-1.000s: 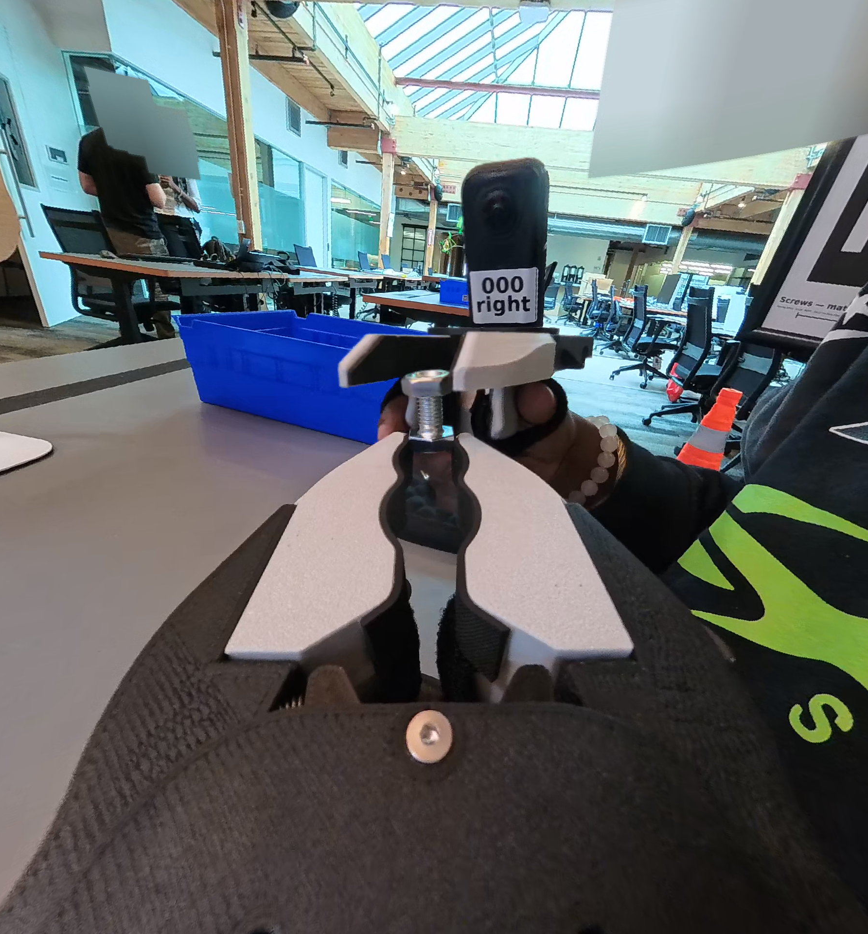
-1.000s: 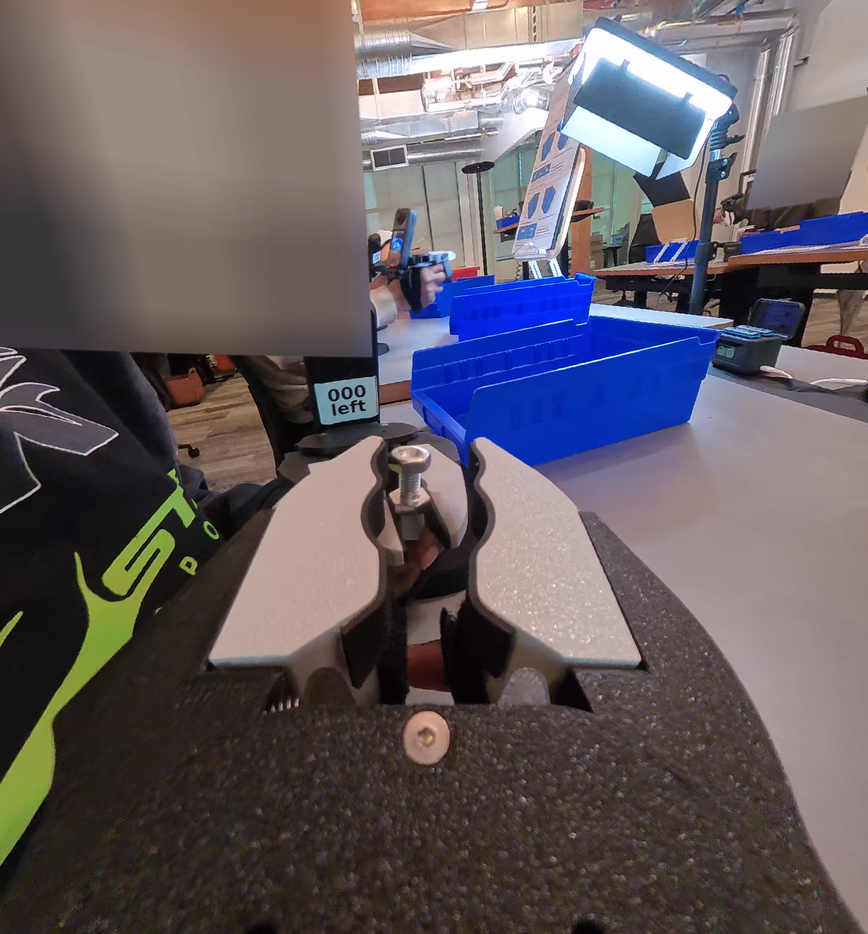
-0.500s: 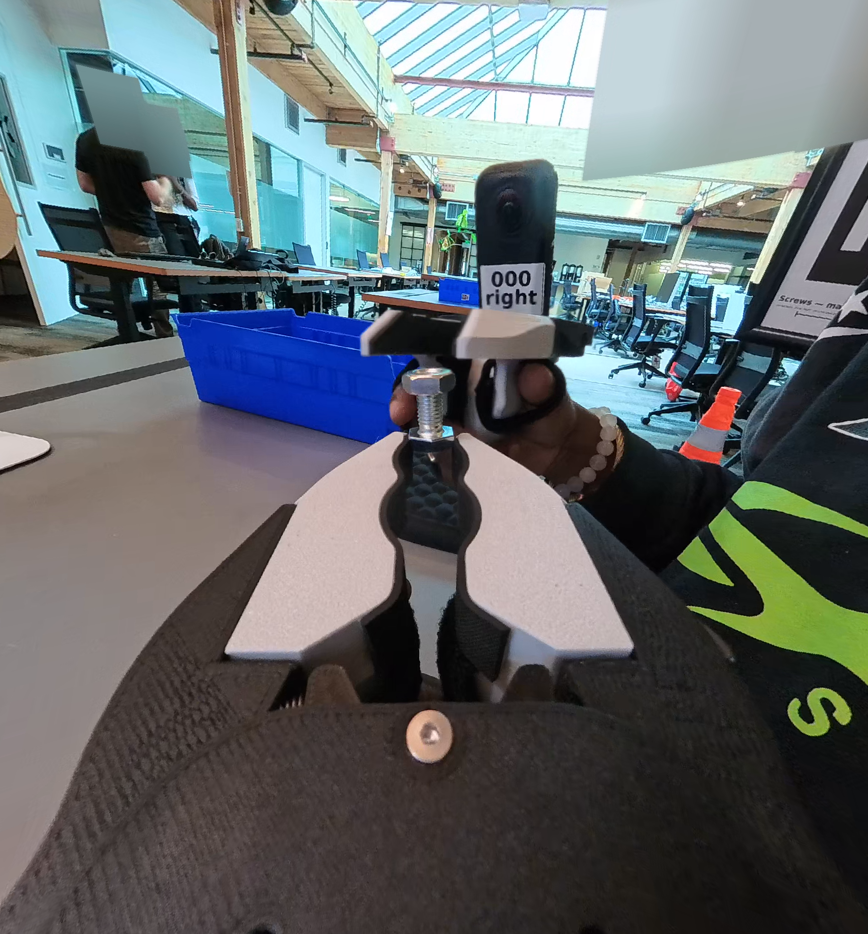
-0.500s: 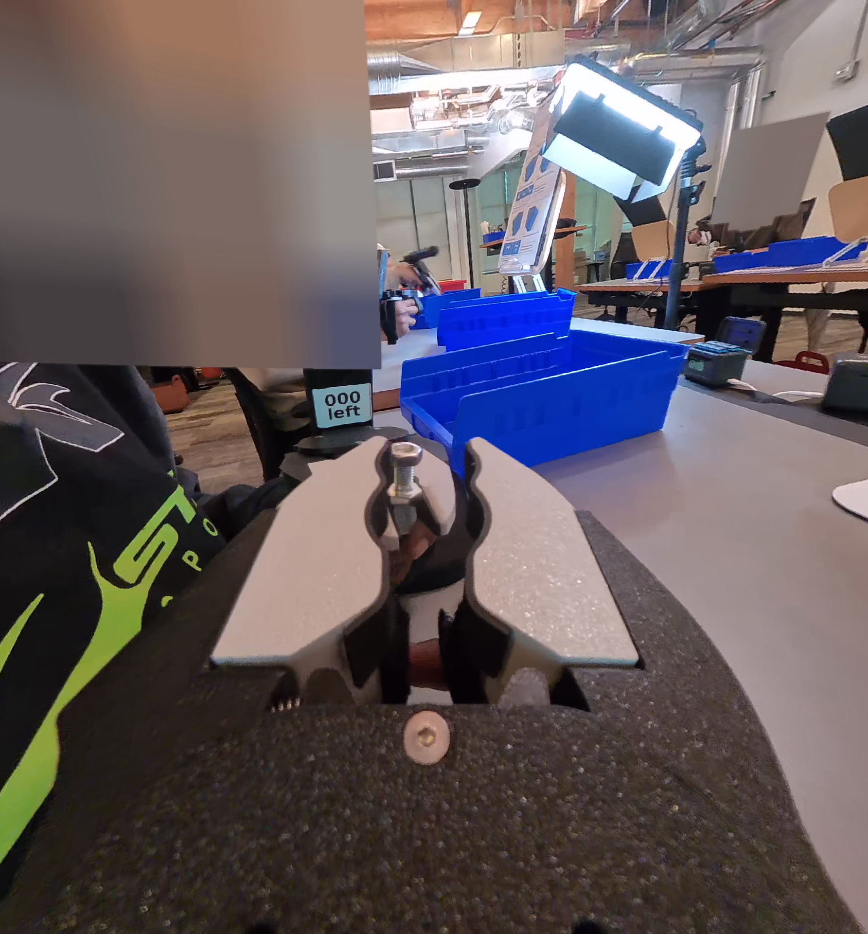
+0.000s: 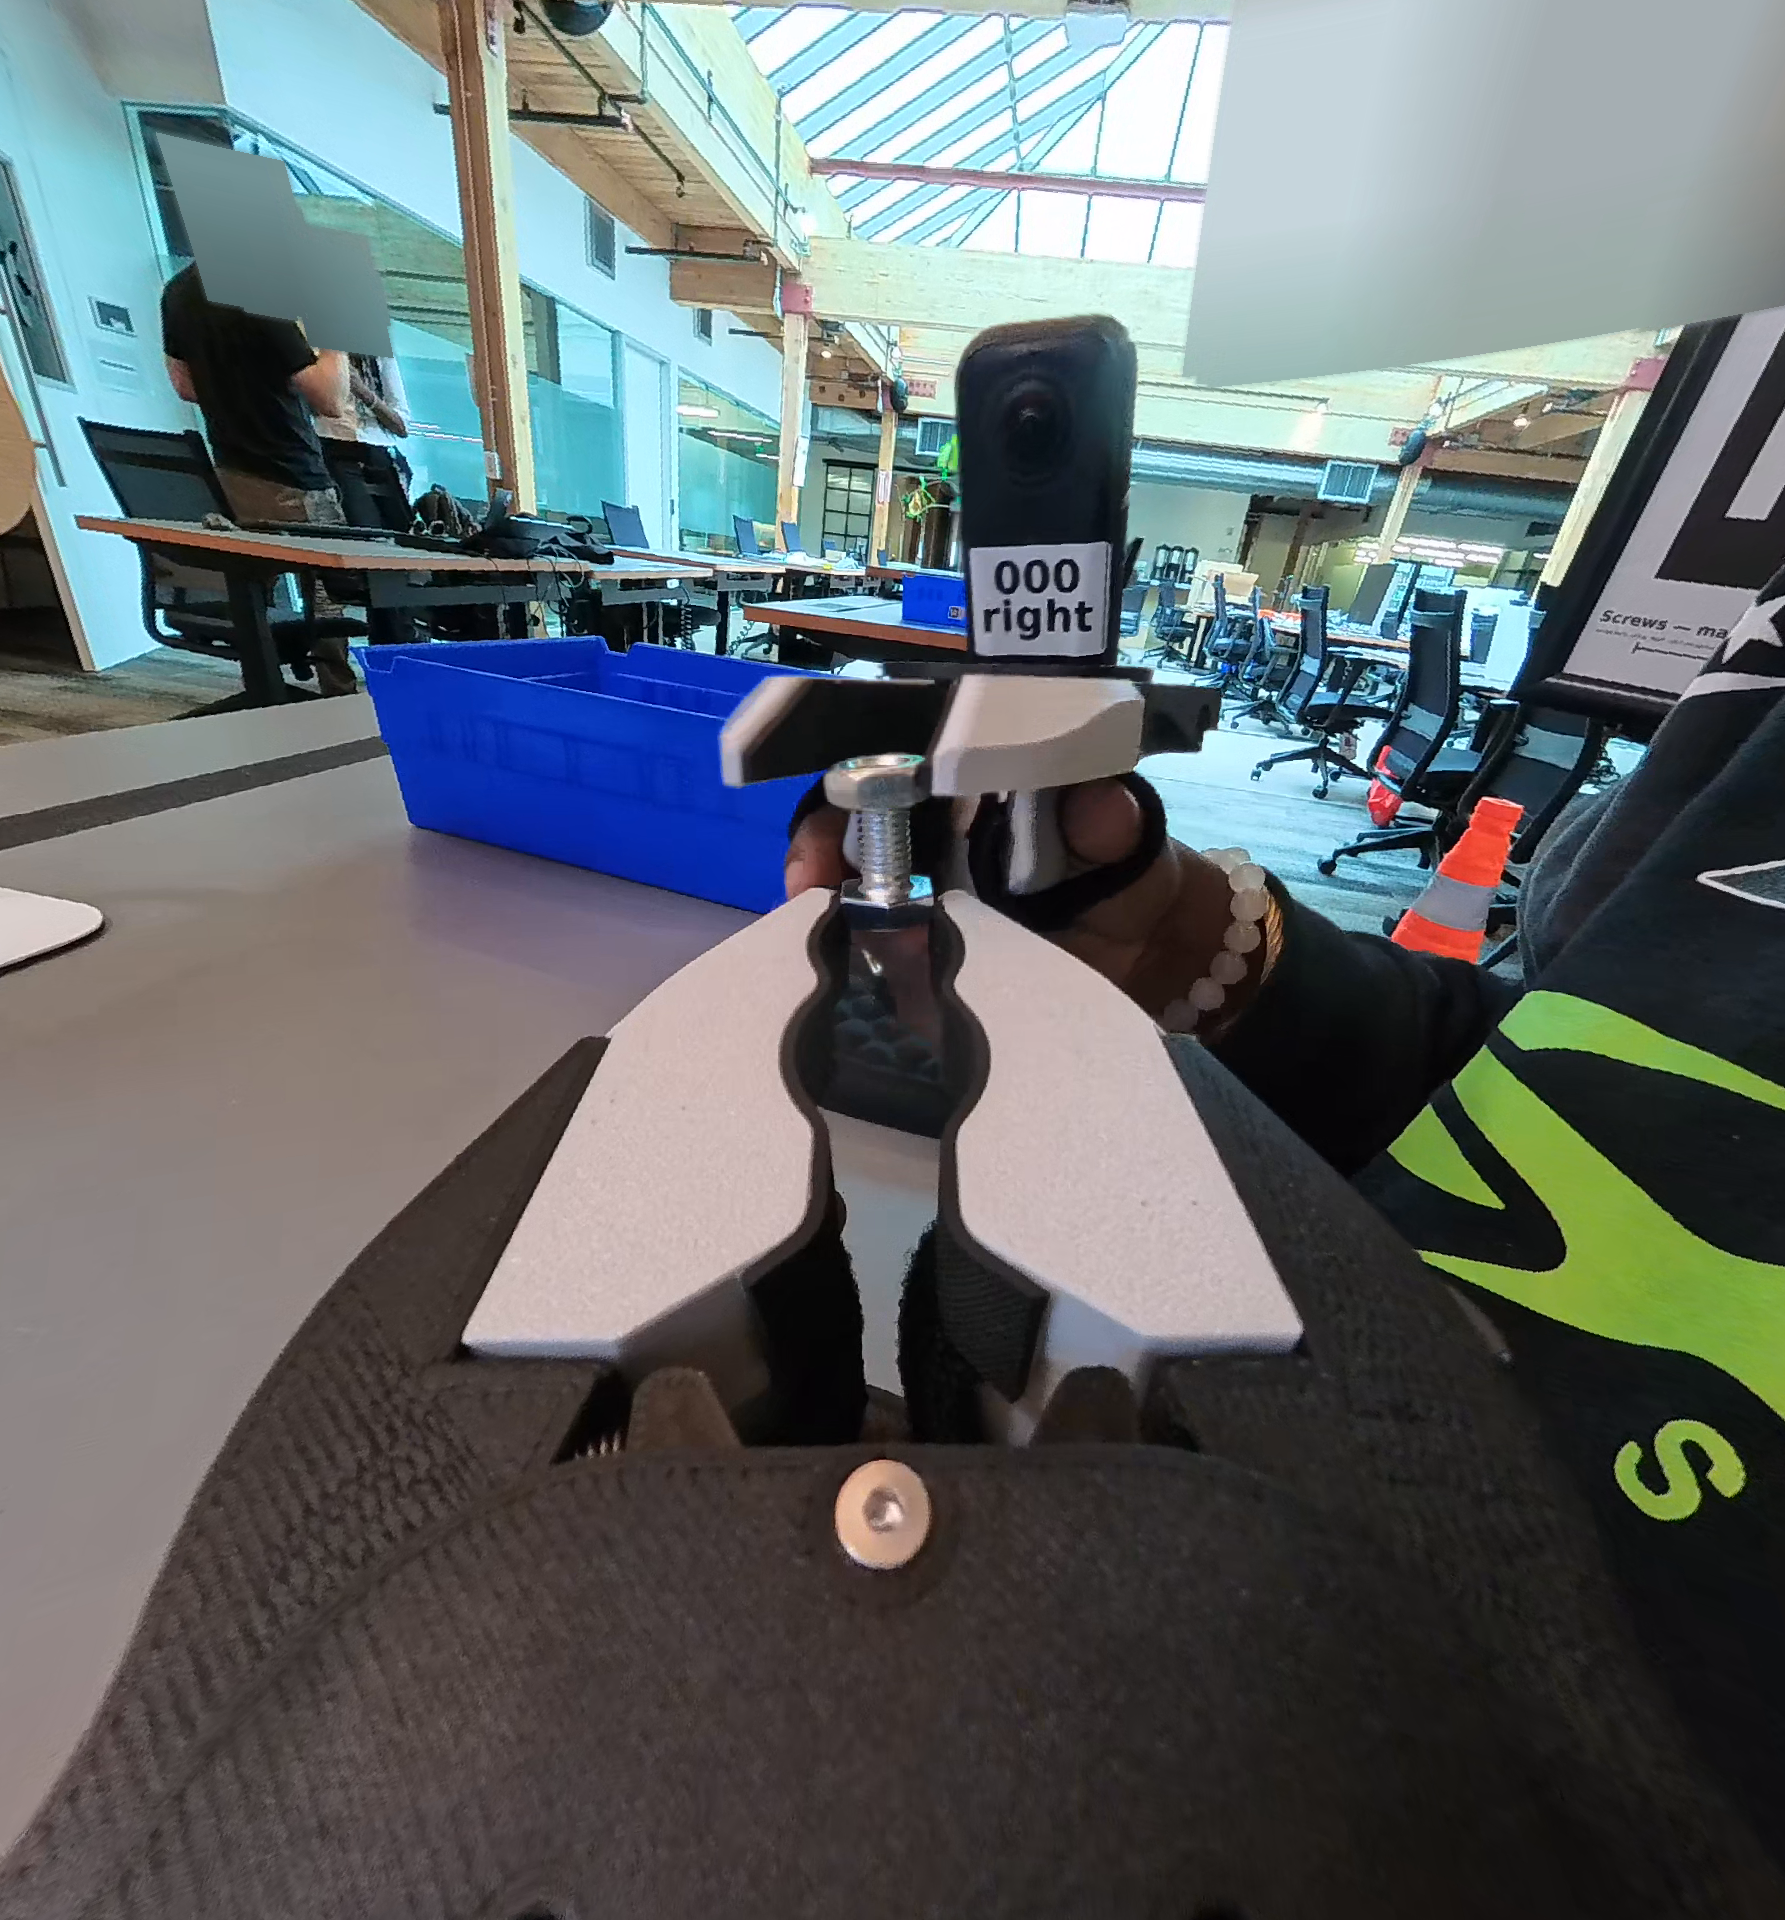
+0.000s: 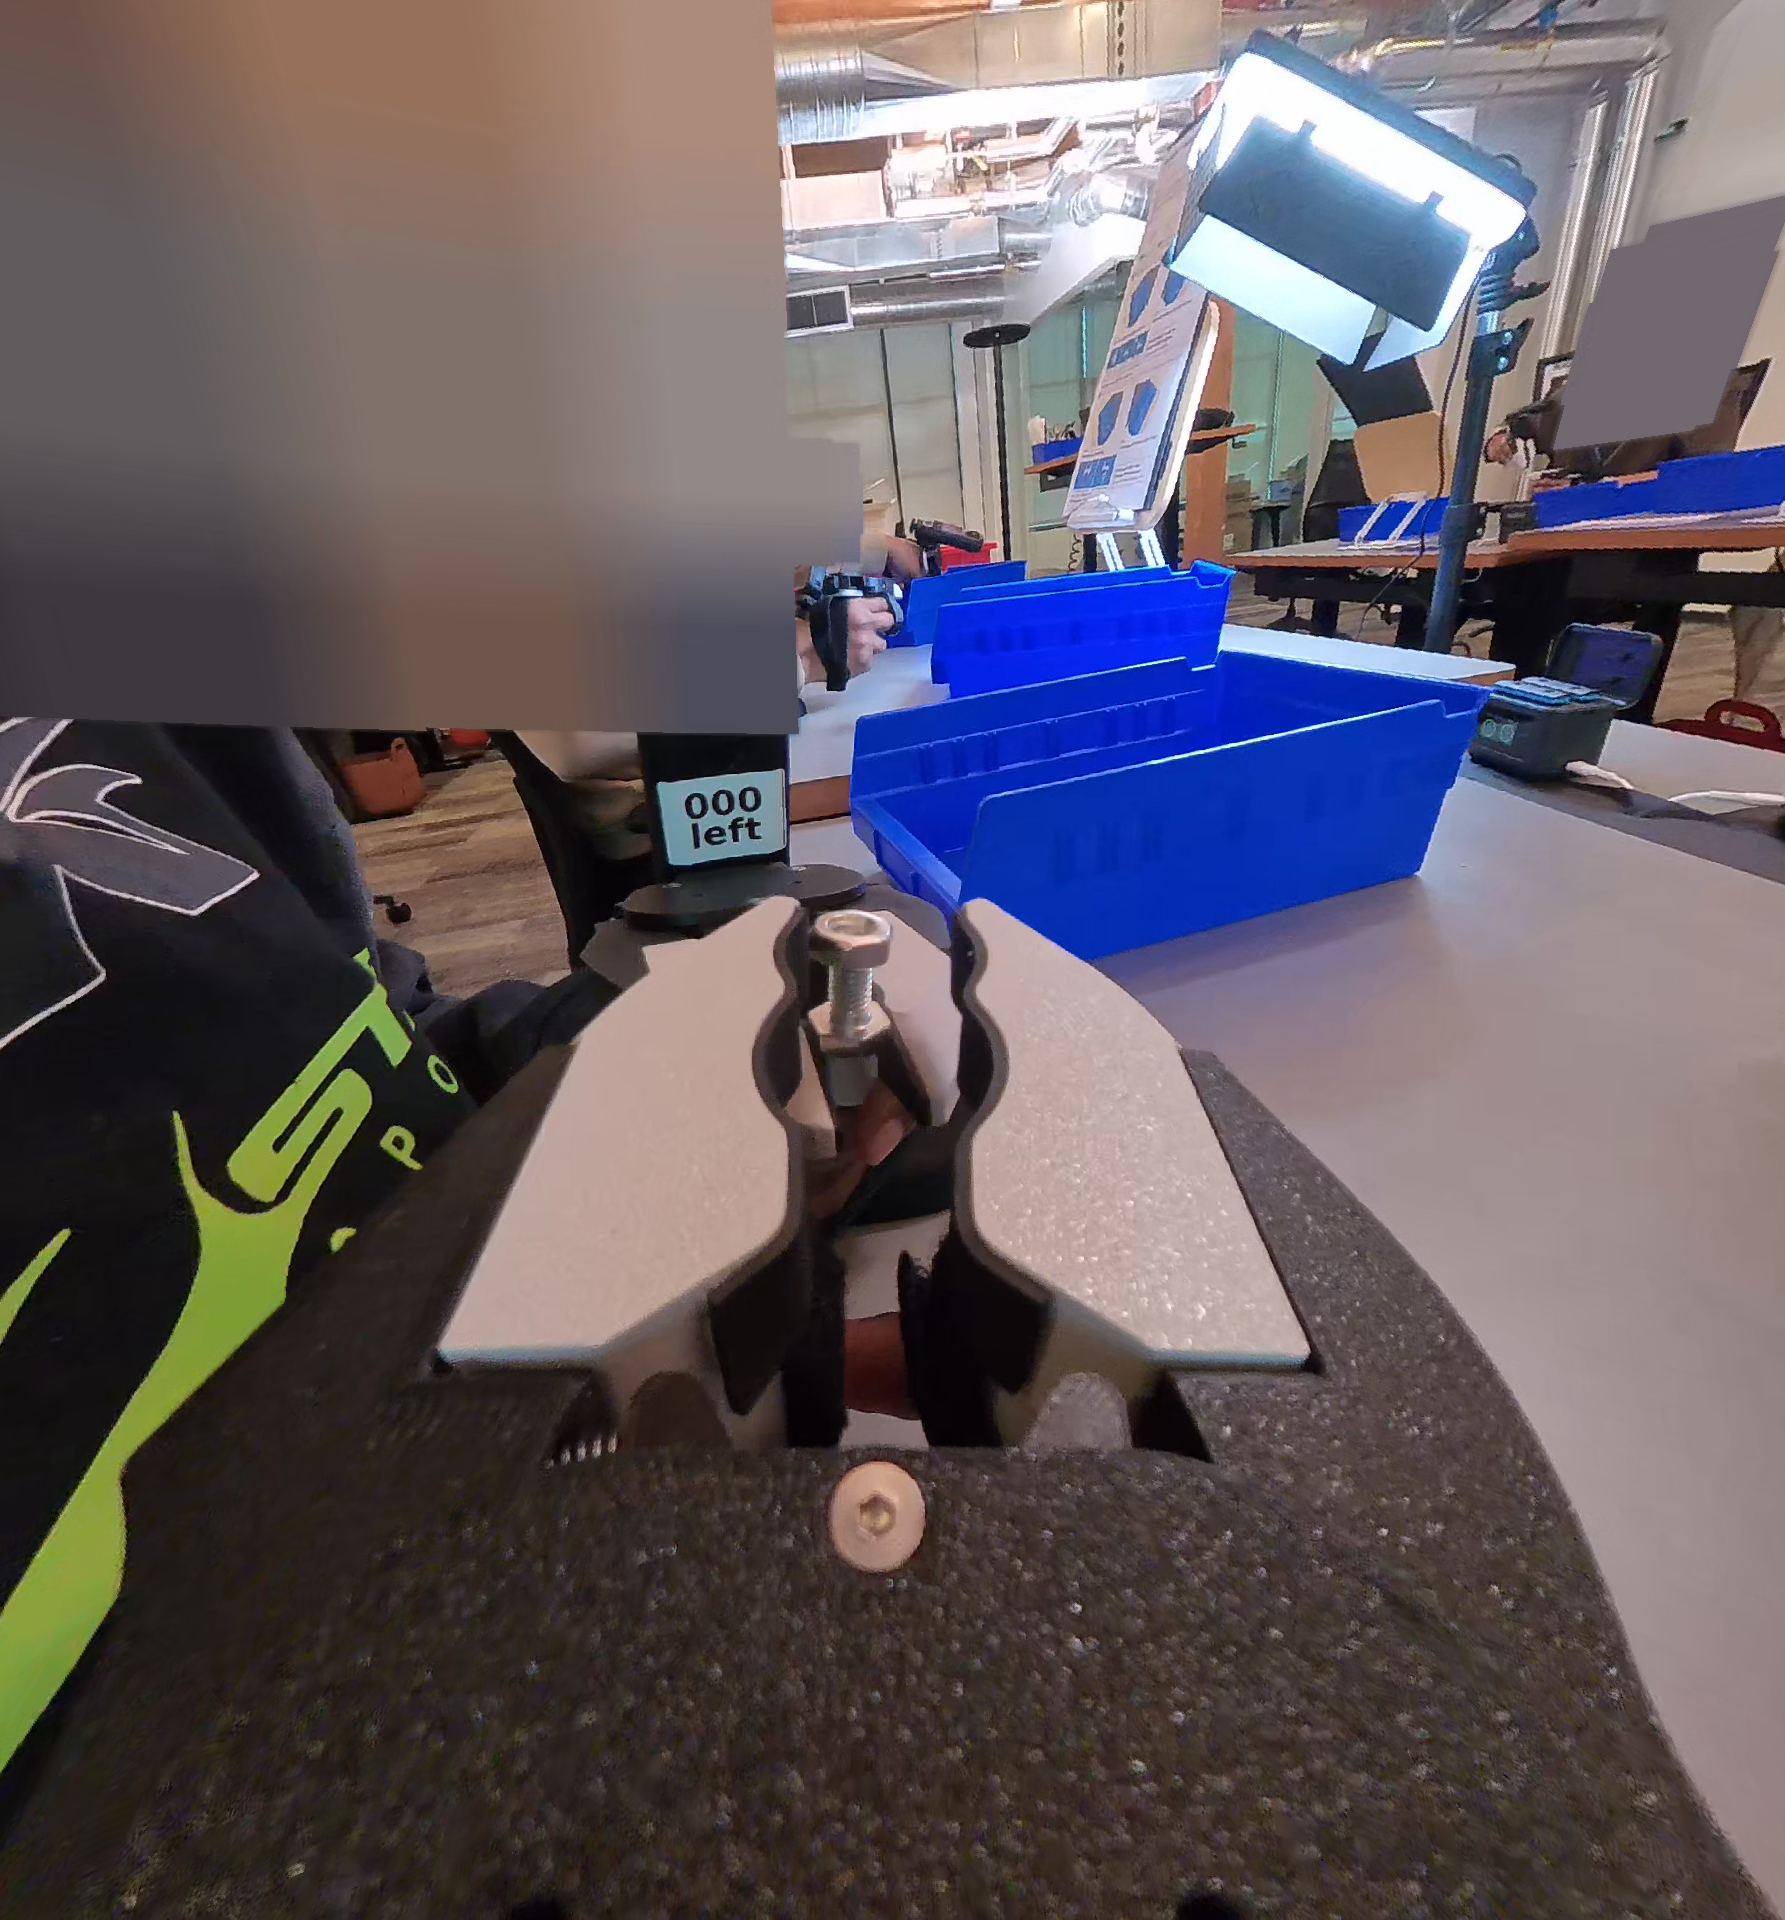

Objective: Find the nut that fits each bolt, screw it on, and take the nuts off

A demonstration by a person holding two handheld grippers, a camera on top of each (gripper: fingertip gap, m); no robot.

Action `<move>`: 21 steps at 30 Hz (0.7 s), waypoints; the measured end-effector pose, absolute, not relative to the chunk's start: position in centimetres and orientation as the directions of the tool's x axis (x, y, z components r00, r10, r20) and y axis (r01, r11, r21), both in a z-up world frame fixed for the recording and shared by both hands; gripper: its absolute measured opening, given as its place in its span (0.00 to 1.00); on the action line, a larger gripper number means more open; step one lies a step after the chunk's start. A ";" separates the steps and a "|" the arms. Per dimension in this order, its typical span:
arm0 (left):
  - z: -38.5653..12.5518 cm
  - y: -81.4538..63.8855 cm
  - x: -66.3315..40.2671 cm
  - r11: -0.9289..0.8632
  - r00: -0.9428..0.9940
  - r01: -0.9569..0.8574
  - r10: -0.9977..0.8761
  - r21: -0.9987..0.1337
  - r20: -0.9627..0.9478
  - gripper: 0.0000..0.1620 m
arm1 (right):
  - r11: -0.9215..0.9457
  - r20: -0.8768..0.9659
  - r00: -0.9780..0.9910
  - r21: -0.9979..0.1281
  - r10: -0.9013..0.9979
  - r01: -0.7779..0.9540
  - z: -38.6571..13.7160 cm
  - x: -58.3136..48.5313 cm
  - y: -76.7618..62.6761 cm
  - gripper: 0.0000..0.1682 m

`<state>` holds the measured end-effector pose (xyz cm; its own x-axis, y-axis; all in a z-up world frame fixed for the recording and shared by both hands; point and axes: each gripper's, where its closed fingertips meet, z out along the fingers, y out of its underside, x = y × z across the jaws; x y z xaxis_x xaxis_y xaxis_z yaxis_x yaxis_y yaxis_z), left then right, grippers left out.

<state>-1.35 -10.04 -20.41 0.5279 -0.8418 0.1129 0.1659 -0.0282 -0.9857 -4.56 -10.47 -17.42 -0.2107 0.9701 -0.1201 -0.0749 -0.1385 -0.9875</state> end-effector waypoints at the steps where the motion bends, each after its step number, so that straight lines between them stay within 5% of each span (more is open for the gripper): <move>1: -20.4 -10.0 -1.4 -0.029 0.528 0.167 -0.841 -0.985 0.114 0.09 | -0.133 -0.114 -0.210 -0.988 0.971 -0.078 -17.4 -4.3 -10.4 0.15; 9: -20.4 -10.0 -1.3 -0.027 0.528 0.162 -0.842 -0.986 0.110 0.09 | -0.122 -0.103 -0.169 -0.987 0.980 -0.105 -17.1 -2.7 -9.5 0.05; 16: -20.5 -10.0 -1.3 -0.027 0.529 0.161 -0.841 -0.987 0.110 0.09 | -0.127 -0.108 -0.197 -0.988 0.974 -0.087 -17.3 -4.0 -10.3 0.20; 21: -20.5 -10.0 -1.3 -0.025 0.530 0.159 -0.841 -0.987 0.107 0.09 | -0.125 -0.109 -0.201 -0.990 0.973 -0.069 -17.6 -4.8 -10.6 0.20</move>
